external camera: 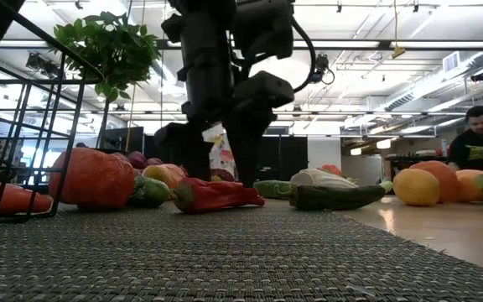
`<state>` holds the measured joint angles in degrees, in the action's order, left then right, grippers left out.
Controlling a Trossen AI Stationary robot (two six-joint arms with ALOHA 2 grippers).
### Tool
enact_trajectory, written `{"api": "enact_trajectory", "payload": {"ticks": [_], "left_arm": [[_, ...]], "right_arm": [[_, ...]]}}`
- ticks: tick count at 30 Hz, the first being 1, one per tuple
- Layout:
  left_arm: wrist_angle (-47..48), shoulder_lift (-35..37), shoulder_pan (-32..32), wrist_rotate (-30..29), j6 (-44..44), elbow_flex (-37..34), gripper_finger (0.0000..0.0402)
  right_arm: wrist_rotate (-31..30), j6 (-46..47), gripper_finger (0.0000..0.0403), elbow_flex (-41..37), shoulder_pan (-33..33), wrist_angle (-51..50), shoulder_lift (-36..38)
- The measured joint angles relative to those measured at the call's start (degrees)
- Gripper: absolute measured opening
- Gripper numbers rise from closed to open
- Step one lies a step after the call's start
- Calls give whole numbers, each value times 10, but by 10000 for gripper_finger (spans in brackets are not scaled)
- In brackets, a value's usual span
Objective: Build produce basket
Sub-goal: Put the red chili pepper into the wire basket
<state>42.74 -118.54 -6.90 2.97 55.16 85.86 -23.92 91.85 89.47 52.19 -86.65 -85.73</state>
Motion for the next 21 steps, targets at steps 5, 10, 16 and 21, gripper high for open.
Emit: {"api": "enact_trajectory", "payload": {"ticks": [5,10,16,21], "left_arm": [[-19,-18,-5,-4,-2,0,306],[-10,-21,-15,-1,-9,1,256],[-5,-12,-25,50,-7,-1,145],[-10,25,-33,66,-18,0,87]], "right_arm": [[-18,51,252,0,18,-21,0],[-42,101,252,0,23,-34,0],[-67,105,252,-2,23,-32,-3],[-77,99,252,-23,8,-33,-3]]}}
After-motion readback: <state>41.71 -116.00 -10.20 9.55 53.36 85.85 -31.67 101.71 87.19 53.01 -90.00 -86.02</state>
